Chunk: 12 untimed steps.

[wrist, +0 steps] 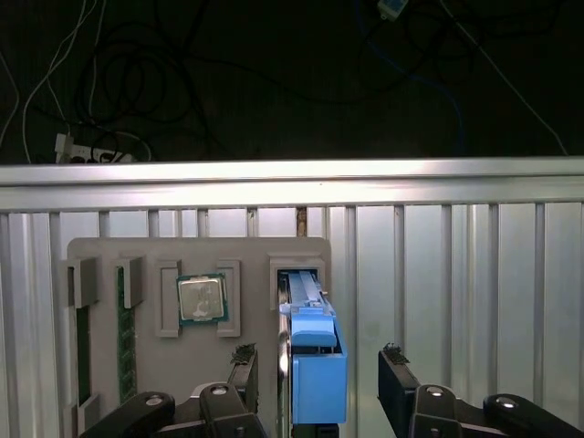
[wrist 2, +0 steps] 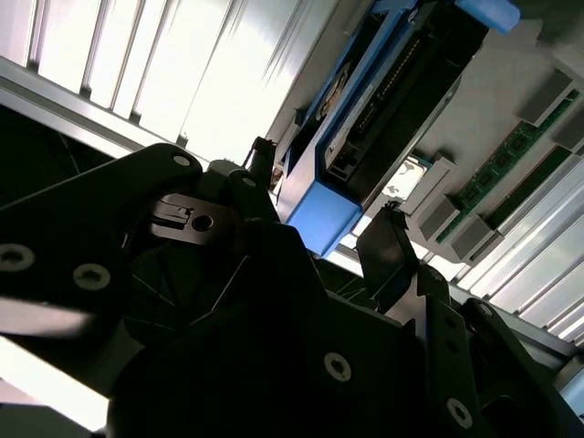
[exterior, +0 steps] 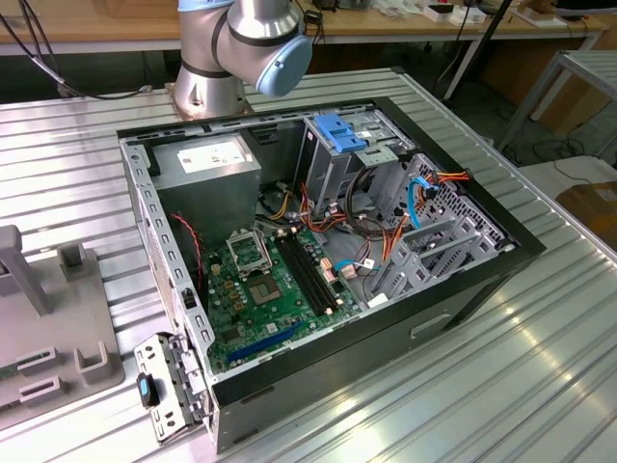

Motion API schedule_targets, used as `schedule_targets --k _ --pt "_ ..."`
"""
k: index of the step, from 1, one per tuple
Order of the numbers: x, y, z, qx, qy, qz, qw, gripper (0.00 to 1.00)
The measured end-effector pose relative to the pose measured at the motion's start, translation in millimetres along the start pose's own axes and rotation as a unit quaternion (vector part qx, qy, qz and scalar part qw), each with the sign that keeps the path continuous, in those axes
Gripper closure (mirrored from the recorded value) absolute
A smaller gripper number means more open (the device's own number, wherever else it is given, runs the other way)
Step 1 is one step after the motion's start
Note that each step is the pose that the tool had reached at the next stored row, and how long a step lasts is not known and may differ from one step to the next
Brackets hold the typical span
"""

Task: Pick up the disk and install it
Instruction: 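Pick up the disk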

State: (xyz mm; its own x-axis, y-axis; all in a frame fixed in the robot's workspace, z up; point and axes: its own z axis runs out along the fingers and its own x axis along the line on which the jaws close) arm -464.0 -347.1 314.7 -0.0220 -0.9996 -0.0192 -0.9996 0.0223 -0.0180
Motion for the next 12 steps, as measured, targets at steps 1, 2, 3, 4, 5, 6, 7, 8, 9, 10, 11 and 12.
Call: schedule_targets --k 1,2,3,4,5,6,7,8,9,10,11,12 --pt "0.0 0.0 -0.1 0.0 0.0 0.0 1.0 0.36" --pt "0.1 0.1 -0.3 -0.0002 0.0001 0.0 1.0 0.36" --pt "0.1 0.5 -0.3 -0.0002 0.0001 0.0 1.0 0.36" --pt "0.1 0.8 -0.2 -0.0001 0.0 0.0 1.0 0.36" --pt "0.1 1.0 0.2 0.0 0.0 0.002 1.0 0.36" --pt "0.1 1.4 0.6 0.0001 0.0 0.003 1.0 0.36" --pt "0.1 1.7 0.6 0.0 0.0001 0.003 1.0 0.36" --pt "0.1 1.7 0.6 0.0 0.0001 0.003 1.0 0.36" --pt "0.1 1.8 0.7 0.0 0.0001 0.003 1.0 0.36" --pt "0.1 1.9 0.6 0.0 0.0001 0.003 1.0 0.36" --pt "0.1 1.9 0.7 0.0 0.0001 0.003 1.0 0.36" --pt "0.1 2.0 0.7 0.0 0.0001 0.003 1.0 0.36"
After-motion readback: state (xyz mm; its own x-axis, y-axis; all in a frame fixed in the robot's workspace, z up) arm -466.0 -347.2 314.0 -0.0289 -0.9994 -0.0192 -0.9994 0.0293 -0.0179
